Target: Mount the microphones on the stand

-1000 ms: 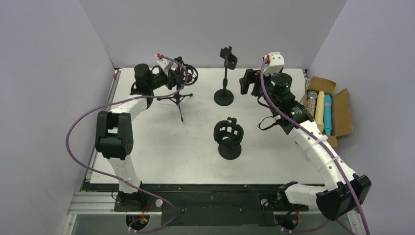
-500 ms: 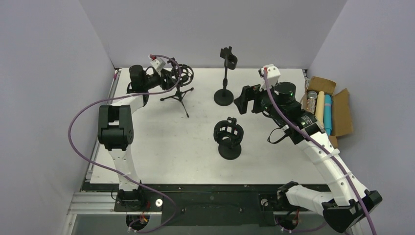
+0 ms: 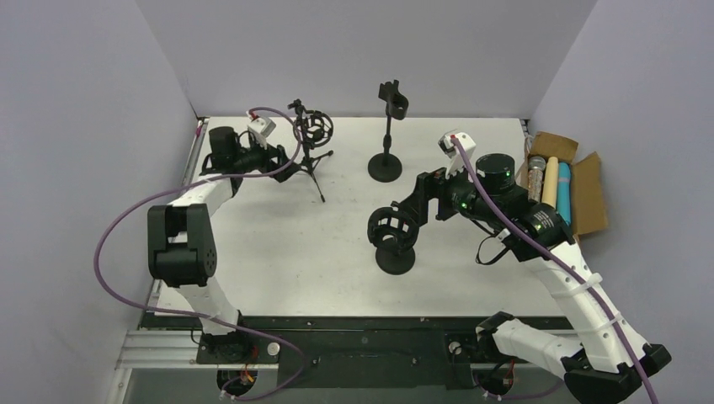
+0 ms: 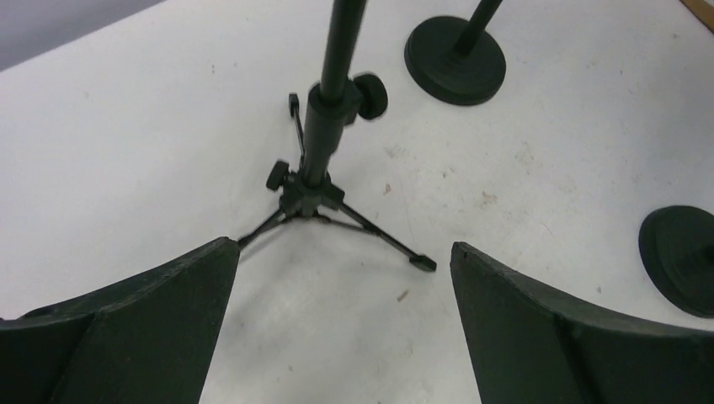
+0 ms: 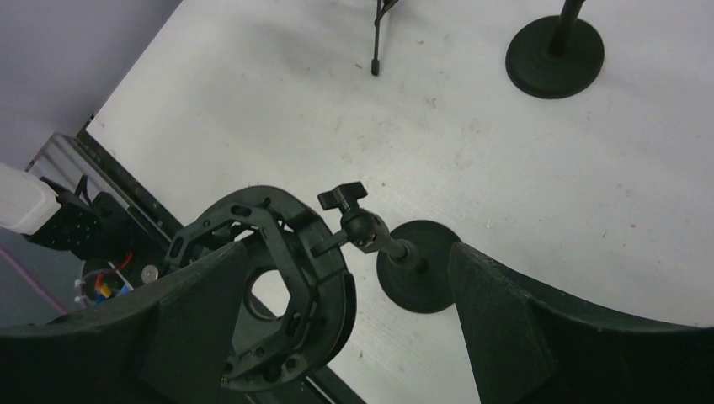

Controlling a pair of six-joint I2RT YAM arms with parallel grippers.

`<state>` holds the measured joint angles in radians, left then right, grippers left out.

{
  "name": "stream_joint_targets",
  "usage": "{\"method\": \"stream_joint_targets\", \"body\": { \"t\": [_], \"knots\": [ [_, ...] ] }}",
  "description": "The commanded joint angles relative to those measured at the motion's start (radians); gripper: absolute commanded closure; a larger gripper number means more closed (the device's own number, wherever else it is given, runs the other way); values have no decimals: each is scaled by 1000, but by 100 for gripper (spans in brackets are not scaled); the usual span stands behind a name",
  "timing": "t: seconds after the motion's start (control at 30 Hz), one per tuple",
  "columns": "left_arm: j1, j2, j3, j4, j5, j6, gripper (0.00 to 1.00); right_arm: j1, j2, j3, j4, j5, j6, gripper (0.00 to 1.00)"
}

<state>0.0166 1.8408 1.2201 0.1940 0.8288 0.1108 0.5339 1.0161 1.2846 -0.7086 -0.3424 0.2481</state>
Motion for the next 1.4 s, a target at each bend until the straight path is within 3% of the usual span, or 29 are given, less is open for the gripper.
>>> {"method": "stream_joint_targets", "body": {
  "t": [0.0, 0.17, 0.33, 0.47, 0.53, 0.63, 0.7, 1.03, 1.37],
  "knots": [
    [20, -181, -107, -161, -61, 95, 4, 18, -19, 10, -55, -29, 3, 17],
    [21, -324, -193, -290, -133, 99, 4, 31, 14, 17, -88, -37, -19, 23],
    [19, -403, -221, -347, -237, 57, 4, 40, 67, 9, -115, -17, -34, 39],
    [-5, -460, -177, -504, -370, 96, 4, 41, 76, -2, -117, 15, -43, 48],
    [-8, -488, -145, -577, -416, 125, 4, 41, 79, -1, -115, 25, -43, 59],
    [-9, -539, -122, -631, -439, 115, 4, 41, 77, 0, -118, 59, -44, 86],
    [-8, -571, -118, -629, -425, 92, 4, 41, 70, 2, -113, 94, -43, 99],
    [-8, -633, -113, -641, -388, 17, 4, -3, 105, 133, -97, 334, -54, 100],
    [-8, -644, -152, -634, -368, 80, 4, -204, 260, 310, 20, 339, -75, 100]
  ]
}}
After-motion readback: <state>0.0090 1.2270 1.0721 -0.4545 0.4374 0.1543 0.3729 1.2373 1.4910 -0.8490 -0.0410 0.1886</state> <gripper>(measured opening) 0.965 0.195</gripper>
